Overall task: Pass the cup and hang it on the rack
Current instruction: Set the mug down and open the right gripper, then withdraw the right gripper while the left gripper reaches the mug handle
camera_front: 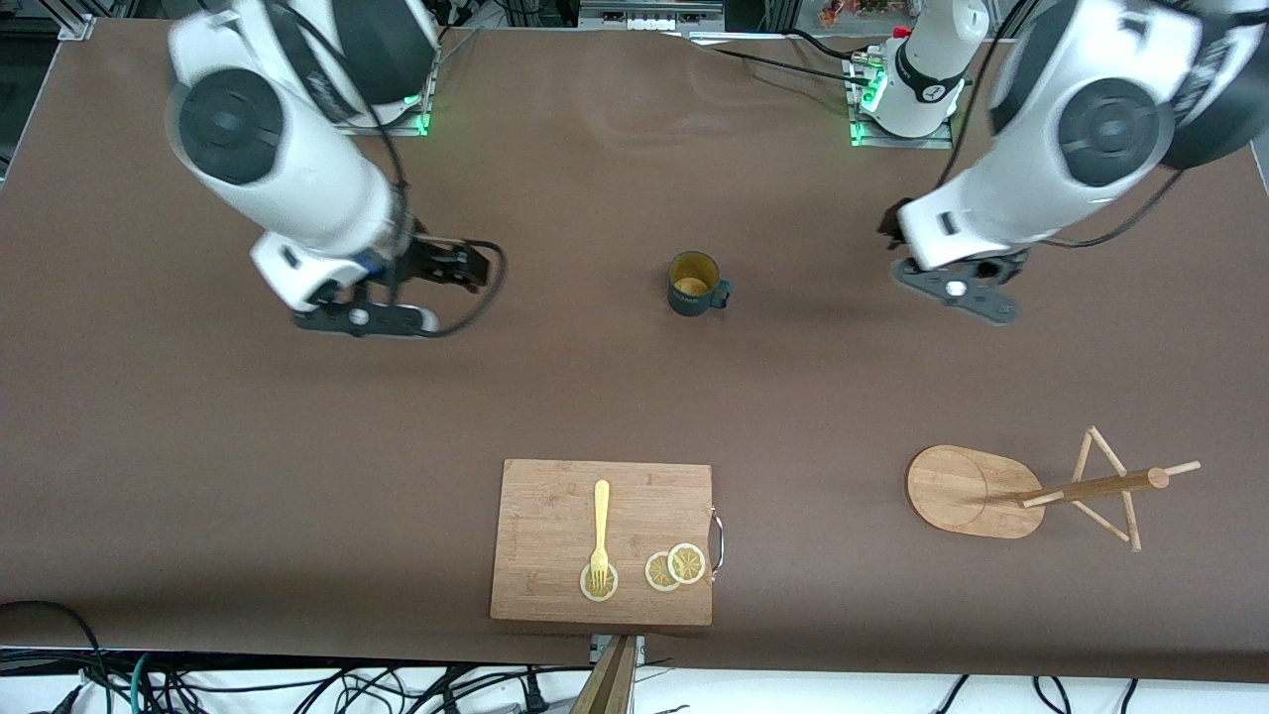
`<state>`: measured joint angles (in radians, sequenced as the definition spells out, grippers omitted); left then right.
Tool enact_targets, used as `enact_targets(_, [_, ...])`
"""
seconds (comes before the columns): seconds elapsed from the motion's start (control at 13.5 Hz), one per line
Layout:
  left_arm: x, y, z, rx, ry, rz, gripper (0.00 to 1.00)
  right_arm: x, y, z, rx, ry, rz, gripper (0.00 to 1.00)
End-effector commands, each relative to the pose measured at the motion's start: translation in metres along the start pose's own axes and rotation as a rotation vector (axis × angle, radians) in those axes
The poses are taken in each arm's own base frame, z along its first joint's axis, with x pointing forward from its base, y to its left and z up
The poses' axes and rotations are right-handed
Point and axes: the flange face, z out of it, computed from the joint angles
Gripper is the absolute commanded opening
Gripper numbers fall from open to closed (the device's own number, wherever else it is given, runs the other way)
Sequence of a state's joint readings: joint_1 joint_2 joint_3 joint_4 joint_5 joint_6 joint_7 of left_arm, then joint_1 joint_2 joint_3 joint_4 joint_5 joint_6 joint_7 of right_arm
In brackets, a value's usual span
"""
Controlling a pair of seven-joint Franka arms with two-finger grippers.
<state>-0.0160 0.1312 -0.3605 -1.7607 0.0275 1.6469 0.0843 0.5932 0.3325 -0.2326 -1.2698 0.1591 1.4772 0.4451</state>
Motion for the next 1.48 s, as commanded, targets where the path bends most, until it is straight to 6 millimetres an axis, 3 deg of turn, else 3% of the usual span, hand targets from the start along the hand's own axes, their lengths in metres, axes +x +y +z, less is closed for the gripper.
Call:
enact_targets(0.0, [-0.004,0.039,0.042,-0.024,0.033,0.072,1.0,-0.044,0.081,-0.036,0.052,-0.022,-0.012,1.0])
enact_targets(0.15, [0.002,0.046,0.063,-0.067,0.076,0.188,1.0,-0.065,0.143,-0.05,0.075,-0.013,-0.035,1.0])
enact_targets(0.3, [0.012,0.042,0.083,-0.169,0.096,0.325,1.0,-0.073,0.172,-0.045,0.038,-0.003,-0.063,1.0])
enact_targets(0.44, [0.024,0.03,0.105,-0.235,0.132,0.451,1.0,-0.061,0.169,-0.018,-0.06,0.025,-0.072,1.0])
enact_targets(0.52, [0.031,0.019,0.122,-0.257,0.153,0.512,1.0,-0.056,0.182,-0.005,-0.06,0.032,-0.051,1.0])
enact_targets(0.67, [0.039,-0.008,0.144,-0.325,0.238,0.576,1.0,-0.056,0.186,-0.001,-0.075,0.036,-0.037,1.0])
enact_targets(0.81, [0.039,-0.036,0.153,-0.403,0.341,0.66,1.0,-0.052,0.204,-0.004,-0.079,0.04,-0.03,1.0])
enact_targets(1.04, [0.027,-0.039,0.193,-0.593,0.546,0.679,1.0,-0.05,0.215,-0.01,-0.08,0.046,-0.046,1.0])
enact_targets(1.41, [0.035,-0.035,0.235,-0.656,0.79,0.836,1.0,-0.05,0.229,-0.002,-0.087,0.025,0.003,1.0])
